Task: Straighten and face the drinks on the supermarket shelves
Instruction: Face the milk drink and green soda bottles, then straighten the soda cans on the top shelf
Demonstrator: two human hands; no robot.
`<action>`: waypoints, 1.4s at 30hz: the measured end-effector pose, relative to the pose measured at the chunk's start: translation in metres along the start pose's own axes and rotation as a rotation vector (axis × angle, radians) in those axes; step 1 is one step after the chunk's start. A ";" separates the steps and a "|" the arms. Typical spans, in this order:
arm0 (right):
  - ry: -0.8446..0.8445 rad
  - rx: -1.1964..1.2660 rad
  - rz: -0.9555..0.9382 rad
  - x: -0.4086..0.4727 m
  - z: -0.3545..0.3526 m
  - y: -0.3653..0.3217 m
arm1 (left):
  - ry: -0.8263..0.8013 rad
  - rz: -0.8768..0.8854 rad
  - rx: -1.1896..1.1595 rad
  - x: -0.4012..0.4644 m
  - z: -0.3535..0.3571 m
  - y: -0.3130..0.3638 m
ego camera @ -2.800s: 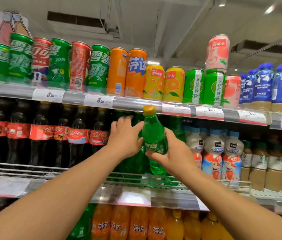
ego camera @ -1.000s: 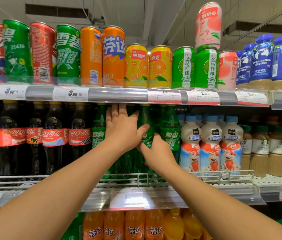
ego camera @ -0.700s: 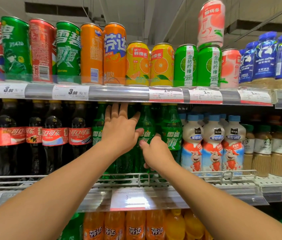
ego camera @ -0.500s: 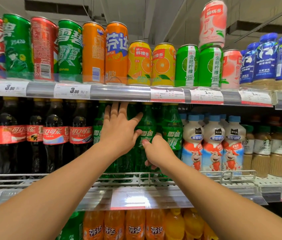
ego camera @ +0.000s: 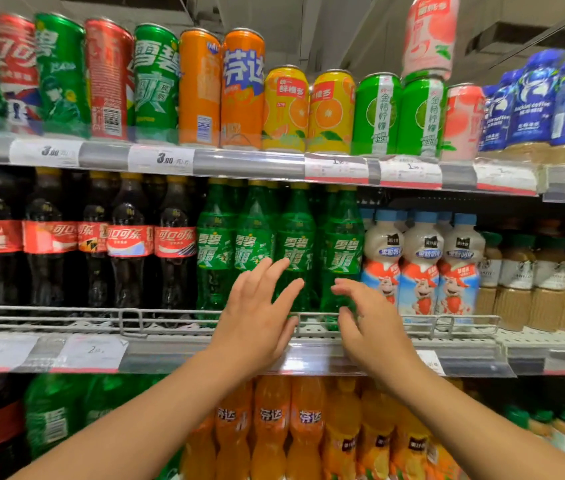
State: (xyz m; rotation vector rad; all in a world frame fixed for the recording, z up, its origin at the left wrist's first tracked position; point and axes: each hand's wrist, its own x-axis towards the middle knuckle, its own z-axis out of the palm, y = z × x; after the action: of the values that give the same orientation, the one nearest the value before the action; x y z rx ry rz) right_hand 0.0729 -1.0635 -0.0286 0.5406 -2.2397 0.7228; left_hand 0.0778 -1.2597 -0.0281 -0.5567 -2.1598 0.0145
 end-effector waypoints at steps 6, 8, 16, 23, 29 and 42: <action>-0.105 -0.340 -0.077 -0.038 -0.041 0.078 | -0.177 0.000 0.028 0.005 0.013 0.031; -0.160 -0.434 -0.047 -0.047 -0.051 0.105 | -0.220 -0.008 0.059 0.007 0.018 0.043; -0.228 -0.487 -0.017 -0.059 -0.062 0.151 | -0.234 -0.101 0.096 0.028 0.007 0.087; -0.265 -0.448 0.002 -0.058 -0.058 0.153 | 0.154 -0.009 0.225 0.139 -0.062 0.097; -0.271 -0.537 0.004 -0.047 -0.055 0.154 | -0.020 -0.134 0.327 0.190 -0.069 0.081; 0.117 -0.724 -0.280 -0.045 -0.061 0.146 | 0.060 -0.138 0.313 0.217 -0.076 0.063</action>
State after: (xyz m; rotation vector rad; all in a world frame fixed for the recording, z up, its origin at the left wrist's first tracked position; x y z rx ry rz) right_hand 0.0508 -0.9068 -0.0746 0.4141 -2.0666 -0.2036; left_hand 0.0494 -1.1320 0.1713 -0.2247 -2.0794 0.2520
